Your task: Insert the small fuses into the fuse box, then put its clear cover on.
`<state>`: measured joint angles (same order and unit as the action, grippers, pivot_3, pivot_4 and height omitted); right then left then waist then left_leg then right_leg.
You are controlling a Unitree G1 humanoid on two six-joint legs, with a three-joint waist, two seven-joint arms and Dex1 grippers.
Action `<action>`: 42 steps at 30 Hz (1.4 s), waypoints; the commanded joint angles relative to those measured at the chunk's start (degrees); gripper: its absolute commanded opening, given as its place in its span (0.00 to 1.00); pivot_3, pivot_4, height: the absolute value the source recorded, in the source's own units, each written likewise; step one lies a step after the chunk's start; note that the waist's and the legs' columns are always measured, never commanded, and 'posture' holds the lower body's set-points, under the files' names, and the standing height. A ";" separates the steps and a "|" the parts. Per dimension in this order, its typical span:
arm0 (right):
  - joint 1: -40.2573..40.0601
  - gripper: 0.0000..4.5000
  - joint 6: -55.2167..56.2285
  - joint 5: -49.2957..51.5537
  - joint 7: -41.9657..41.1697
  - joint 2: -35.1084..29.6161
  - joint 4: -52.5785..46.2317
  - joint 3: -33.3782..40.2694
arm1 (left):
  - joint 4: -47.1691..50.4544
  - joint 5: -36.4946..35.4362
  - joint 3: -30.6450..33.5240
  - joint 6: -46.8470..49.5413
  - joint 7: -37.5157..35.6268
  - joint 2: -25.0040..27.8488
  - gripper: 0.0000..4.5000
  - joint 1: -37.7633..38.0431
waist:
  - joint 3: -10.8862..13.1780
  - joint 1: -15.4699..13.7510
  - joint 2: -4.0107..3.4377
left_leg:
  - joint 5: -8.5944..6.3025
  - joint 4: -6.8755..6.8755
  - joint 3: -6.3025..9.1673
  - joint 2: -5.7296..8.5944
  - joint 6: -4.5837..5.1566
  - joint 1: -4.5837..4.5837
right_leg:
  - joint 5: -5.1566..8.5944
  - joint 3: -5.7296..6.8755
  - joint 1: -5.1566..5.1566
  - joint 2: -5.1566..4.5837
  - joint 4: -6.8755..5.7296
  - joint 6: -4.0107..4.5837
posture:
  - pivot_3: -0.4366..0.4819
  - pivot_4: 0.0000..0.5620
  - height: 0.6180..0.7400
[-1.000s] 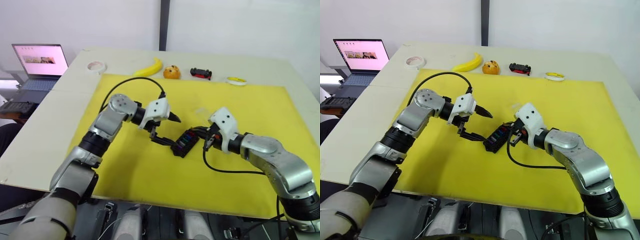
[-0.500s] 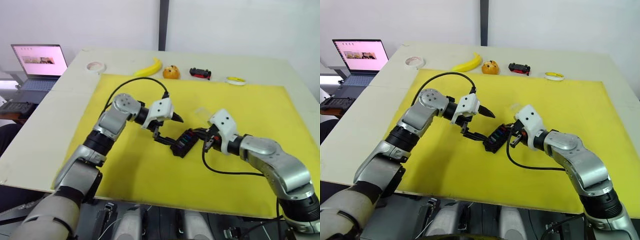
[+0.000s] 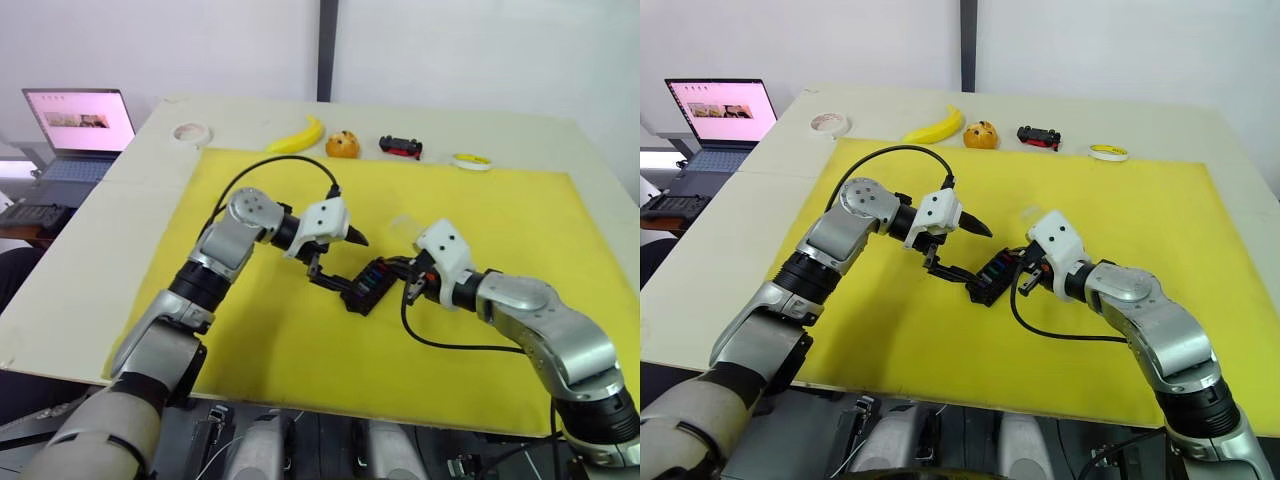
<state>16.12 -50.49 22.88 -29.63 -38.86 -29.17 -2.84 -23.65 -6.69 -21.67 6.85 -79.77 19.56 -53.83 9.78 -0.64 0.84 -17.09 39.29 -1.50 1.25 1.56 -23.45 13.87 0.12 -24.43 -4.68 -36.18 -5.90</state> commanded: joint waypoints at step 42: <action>-2.46 0.01 10.21 6.88 -5.40 7.18 4.34 7.13 | 1.12 0.14 0.57 -2.01 -0.52 0.08 1.00 0.27 | -0.01 0.01 0.00 | 0.00 0.03 0.00 0.01 0.00 0.01 | 0.00 -0.01 0.01 0.01 -0.03 0.00 | 0.48 0.27 1.00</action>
<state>13.70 -42.43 30.45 -34.94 -32.15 -24.77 4.29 -24.15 -6.41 -21.66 5.50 -80.09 19.66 -53.59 9.77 -0.63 0.83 -17.09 39.31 -1.50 1.26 1.55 -23.44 13.86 0.12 -24.42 -4.67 -36.21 -5.90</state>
